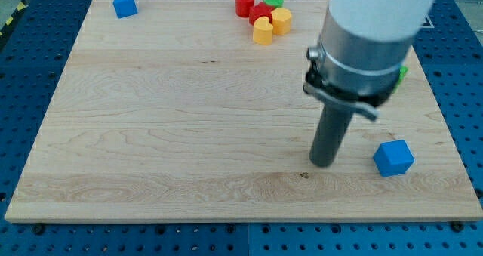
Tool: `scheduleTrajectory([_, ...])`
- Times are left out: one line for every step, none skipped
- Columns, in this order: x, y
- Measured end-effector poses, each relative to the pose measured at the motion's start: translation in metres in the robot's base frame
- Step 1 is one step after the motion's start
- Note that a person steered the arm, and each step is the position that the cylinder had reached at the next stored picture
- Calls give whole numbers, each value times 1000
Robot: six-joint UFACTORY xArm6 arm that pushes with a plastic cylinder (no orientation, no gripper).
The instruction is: Slide the blue cube towards left
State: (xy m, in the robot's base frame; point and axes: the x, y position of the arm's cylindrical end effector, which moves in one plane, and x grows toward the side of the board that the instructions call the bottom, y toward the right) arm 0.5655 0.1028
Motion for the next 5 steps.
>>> scheduleTrajectory([7, 0])
scheduleTrajectory([11, 0])
scheduleTrajectory([23, 21])
scheduleTrajectory([24, 71])
scheduleTrajectory([24, 143])
